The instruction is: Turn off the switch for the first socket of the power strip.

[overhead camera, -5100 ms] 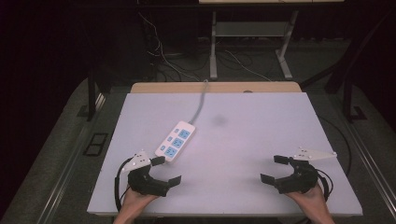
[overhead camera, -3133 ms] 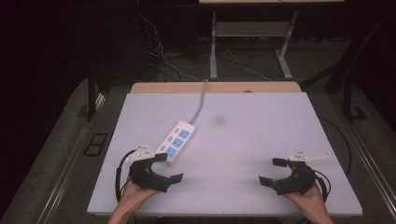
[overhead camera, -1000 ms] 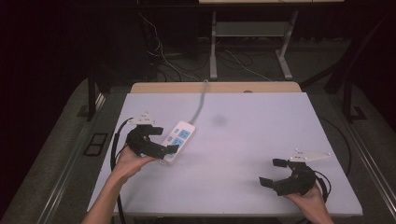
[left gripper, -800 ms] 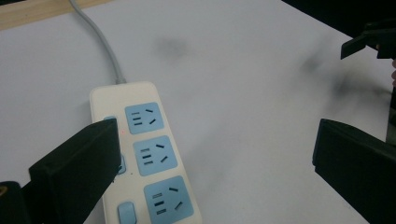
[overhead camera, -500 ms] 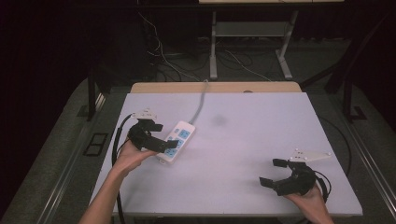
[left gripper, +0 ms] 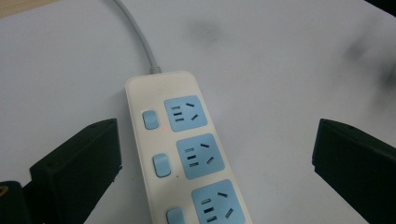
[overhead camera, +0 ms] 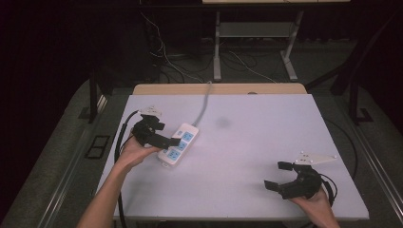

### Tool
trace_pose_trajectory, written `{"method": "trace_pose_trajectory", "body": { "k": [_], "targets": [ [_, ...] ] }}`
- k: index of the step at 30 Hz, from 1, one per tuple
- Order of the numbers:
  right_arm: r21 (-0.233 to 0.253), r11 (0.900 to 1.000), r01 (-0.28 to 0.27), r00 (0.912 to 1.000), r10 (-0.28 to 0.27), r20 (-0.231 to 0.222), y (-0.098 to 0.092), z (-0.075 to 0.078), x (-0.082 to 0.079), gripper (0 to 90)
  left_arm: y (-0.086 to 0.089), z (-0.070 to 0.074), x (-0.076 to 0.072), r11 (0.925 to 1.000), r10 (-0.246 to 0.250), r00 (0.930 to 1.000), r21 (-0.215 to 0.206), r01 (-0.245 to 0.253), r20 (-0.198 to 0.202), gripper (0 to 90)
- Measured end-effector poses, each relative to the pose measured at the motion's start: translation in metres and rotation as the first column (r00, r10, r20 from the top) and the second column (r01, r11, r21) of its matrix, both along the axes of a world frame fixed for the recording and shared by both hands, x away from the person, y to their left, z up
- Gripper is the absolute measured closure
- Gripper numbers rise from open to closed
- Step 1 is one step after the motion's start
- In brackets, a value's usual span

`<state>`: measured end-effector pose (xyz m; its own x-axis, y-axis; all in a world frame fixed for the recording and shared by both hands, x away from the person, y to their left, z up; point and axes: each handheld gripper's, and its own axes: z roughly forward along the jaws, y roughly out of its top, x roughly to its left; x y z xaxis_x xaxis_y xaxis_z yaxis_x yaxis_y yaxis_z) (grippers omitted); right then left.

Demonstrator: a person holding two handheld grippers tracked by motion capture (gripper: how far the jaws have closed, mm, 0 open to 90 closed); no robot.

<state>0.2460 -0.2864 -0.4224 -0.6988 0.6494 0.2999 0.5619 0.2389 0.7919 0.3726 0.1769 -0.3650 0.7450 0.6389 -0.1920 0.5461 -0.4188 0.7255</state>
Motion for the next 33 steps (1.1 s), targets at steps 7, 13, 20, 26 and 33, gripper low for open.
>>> {"method": "trace_pose_trajectory", "body": {
  "k": [7,13,20,26,33],
  "targets": [
    [-0.001,1.000,0.000,1.0000,0.000,-0.001,0.000,0.000,0.000,0.6,-0.003,0.000,0.010,0.9997,-0.006,0.9999,0.024,0.006,-0.009,0.2],
    [-0.001,1.000,0.000,1.0000,0.000,-0.003,0.000,0.000,0.000,0.6,-0.004,-0.005,0.018,0.9991,-0.009,0.9997,0.042,0.010,-0.024,0.6],
    [-0.001,1.000,0.000,1.0000,0.000,-0.003,-0.001,-0.001,0.000,0.6,-0.003,-0.012,0.026,0.9985,-0.001,0.9990,0.055,0.003,-0.044,1.9],
    [-0.002,1.000,0.000,1.0000,0.000,-0.004,-0.001,-0.001,0.000,0.6,-0.004,-0.011,0.033,0.9972,-0.002,0.9987,0.075,0.006,-0.050,4.1],
    [-0.002,1.000,0.000,1.0000,0.000,-0.005,-0.001,-0.001,0.001,0.6,-0.006,-0.007,0.042,0.9960,0.000,0.9988,0.089,0.005,-0.050,7.0]
  ]
}}
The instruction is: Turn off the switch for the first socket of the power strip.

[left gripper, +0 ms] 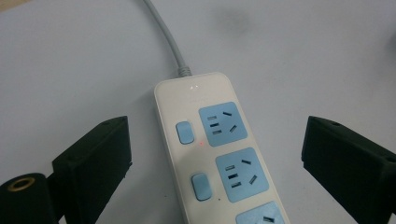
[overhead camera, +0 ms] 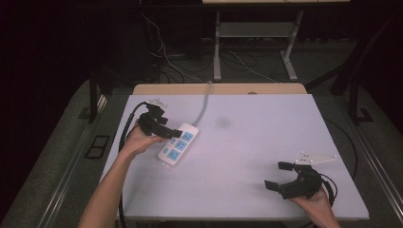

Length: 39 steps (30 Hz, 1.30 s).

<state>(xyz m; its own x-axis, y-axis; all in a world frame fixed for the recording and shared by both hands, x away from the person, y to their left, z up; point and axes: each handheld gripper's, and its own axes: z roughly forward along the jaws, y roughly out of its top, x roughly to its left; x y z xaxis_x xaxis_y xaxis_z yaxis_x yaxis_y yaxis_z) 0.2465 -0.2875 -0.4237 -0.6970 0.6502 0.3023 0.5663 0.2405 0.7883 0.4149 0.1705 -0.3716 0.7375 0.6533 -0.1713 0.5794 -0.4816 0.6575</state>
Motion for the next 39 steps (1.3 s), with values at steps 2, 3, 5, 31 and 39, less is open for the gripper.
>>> {"method": "trace_pose_trajectory", "body": {
  "k": [2,3,5,31,39],
  "targets": [
    [-0.001,1.000,-0.001,1.0000,0.001,0.000,0.000,0.000,0.000,0.6,-0.001,0.001,0.003,1.0000,-0.003,1.0000,0.009,0.004,-0.003,8.3],
    [0.000,1.000,-0.001,1.0000,0.001,0.000,0.000,0.000,0.000,0.6,-0.001,0.001,0.005,0.9999,-0.001,1.0000,0.012,0.001,-0.005,8.8],
    [0.000,1.000,-0.001,1.0000,0.001,0.000,0.000,0.000,0.000,0.6,-0.002,0.001,0.008,0.9999,-0.002,1.0000,0.015,0.002,-0.009,10.3],
    [-0.003,1.000,-0.007,1.0000,0.007,0.002,0.000,0.000,0.000,0.6,-0.010,-0.007,0.026,0.9988,-0.048,0.9982,0.000,0.048,-0.036,63.9],
    [-0.003,1.000,-0.010,1.0000,0.010,0.001,0.000,0.000,0.000,0.6,-0.010,-0.012,0.030,0.9990,-0.042,0.9974,0.010,0.043,-0.058,85.9]
  ]
}}
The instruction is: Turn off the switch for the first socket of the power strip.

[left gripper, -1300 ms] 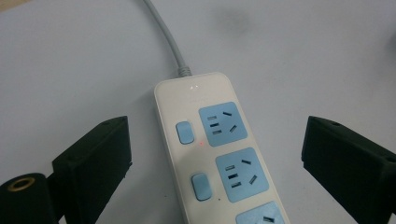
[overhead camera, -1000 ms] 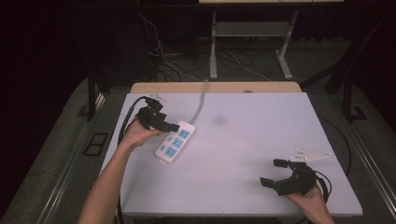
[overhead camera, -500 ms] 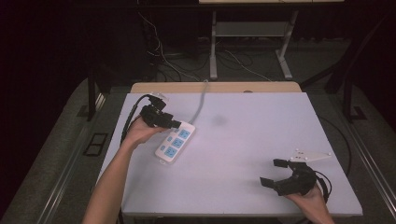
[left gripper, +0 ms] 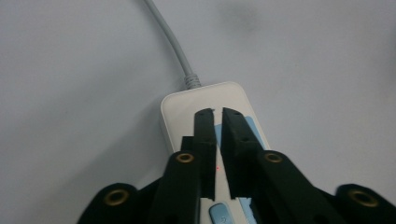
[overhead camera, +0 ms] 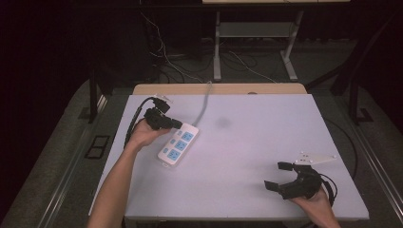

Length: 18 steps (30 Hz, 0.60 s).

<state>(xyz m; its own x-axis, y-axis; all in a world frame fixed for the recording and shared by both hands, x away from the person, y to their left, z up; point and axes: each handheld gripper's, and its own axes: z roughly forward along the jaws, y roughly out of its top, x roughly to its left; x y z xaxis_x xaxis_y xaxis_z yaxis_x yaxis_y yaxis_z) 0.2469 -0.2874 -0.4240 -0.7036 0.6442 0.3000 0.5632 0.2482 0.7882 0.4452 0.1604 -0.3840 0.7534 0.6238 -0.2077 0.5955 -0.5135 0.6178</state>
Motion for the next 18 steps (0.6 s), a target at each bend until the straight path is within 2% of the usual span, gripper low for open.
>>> {"method": "trace_pose_trajectory", "body": {
  "k": [2,18],
  "targets": [
    [-0.001,1.000,-0.001,1.0000,0.001,0.001,0.000,0.000,0.000,0.6,-0.001,-0.002,0.001,1.0000,0.004,1.0000,0.002,-0.004,-0.001,89.3],
    [-0.003,1.000,-0.004,1.0000,0.004,0.001,0.000,0.000,0.000,0.6,-0.003,-0.014,0.007,0.9993,0.004,0.9990,0.036,-0.002,-0.044,89.6]
  ]
}}
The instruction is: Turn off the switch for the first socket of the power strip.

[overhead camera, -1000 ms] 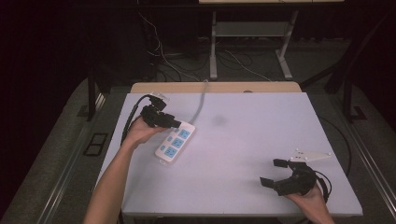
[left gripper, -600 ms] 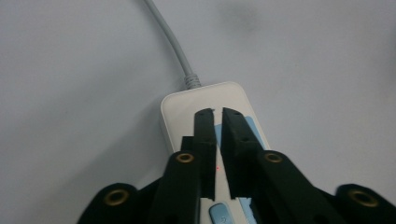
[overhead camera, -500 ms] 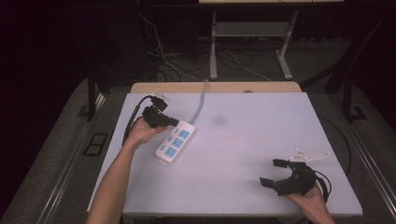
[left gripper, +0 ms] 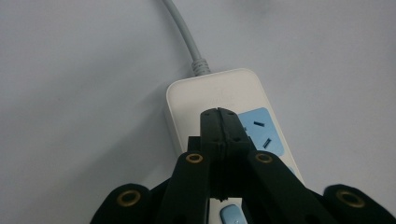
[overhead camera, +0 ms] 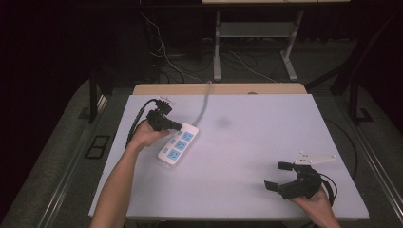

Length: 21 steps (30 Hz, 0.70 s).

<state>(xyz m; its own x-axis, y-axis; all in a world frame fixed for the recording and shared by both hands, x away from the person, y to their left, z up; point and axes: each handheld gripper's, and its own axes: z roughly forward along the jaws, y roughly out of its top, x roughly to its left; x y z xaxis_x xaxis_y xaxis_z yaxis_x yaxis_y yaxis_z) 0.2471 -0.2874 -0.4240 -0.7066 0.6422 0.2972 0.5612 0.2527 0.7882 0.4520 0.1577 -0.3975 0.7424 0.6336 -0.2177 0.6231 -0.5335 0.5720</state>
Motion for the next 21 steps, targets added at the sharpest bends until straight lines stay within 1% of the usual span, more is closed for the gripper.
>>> {"method": "trace_pose_trajectory", "body": {
  "k": [5,17,21],
  "targets": [
    [0.000,1.000,0.000,1.0000,0.000,0.000,0.0001,0.0001,-0.0002,0.6,0.0001,-0.0035,0.0017,0.9999,0.005,1.0000,0.011,-0.005,-0.008,89.6],
    [-0.003,1.000,0.000,1.0000,0.000,0.001,0.0000,0.0001,-0.0005,0.6,-0.0012,-0.0083,0.0030,0.9996,-0.014,0.9997,0.026,0.014,-0.021,89.7],
    [-0.002,1.000,0.000,1.0000,0.000,0.000,-0.0001,0.0001,-0.0006,0.6,-0.0027,-0.0091,0.0026,0.9995,-0.015,0.9997,0.026,0.015,-0.017,89.6]
  ]
}}
